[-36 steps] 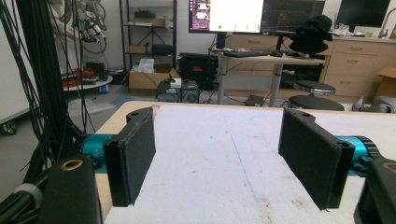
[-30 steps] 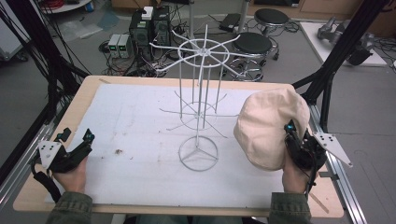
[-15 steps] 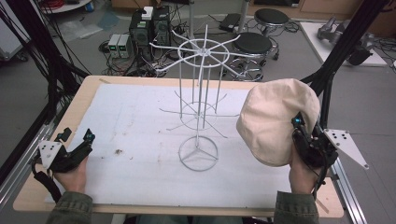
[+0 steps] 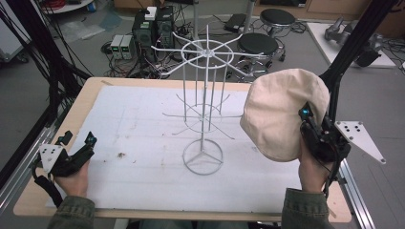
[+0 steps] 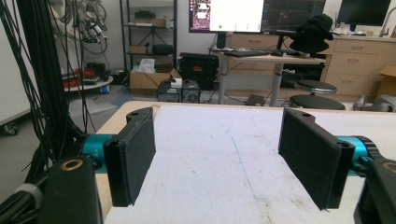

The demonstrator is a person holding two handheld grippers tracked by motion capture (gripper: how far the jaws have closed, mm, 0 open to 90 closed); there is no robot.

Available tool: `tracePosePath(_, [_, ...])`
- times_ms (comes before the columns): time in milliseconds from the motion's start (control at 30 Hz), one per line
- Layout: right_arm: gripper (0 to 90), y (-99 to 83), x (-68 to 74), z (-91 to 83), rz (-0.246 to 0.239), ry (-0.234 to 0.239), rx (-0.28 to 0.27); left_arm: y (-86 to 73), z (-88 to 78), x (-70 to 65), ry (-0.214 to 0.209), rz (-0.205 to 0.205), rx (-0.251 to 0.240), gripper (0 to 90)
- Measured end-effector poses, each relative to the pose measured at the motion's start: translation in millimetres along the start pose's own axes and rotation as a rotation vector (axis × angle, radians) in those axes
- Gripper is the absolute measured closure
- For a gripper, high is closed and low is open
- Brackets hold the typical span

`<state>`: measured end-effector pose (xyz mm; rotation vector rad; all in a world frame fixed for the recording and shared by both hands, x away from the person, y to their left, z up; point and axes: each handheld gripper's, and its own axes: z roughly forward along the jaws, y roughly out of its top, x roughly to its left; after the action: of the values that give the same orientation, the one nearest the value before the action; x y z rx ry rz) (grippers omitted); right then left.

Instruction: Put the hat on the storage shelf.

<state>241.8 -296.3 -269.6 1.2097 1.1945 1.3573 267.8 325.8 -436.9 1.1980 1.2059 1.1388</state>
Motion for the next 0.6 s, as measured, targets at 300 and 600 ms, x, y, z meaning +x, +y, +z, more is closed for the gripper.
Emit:
tracePosePath(300, [72.3, 14.5, 1.9, -2.3, 0.033, 0.058, -0.046, -0.1, -0.8, 0.0, 0.006, -0.001, 0.000, 27.5])
tracePosePath(600, [72.3, 47.6, 11.5, -11.9, 0.028, 0.110, -0.136, 0.1, -1.2, -0.8, 0.010, 0.002, 0.000, 27.5])
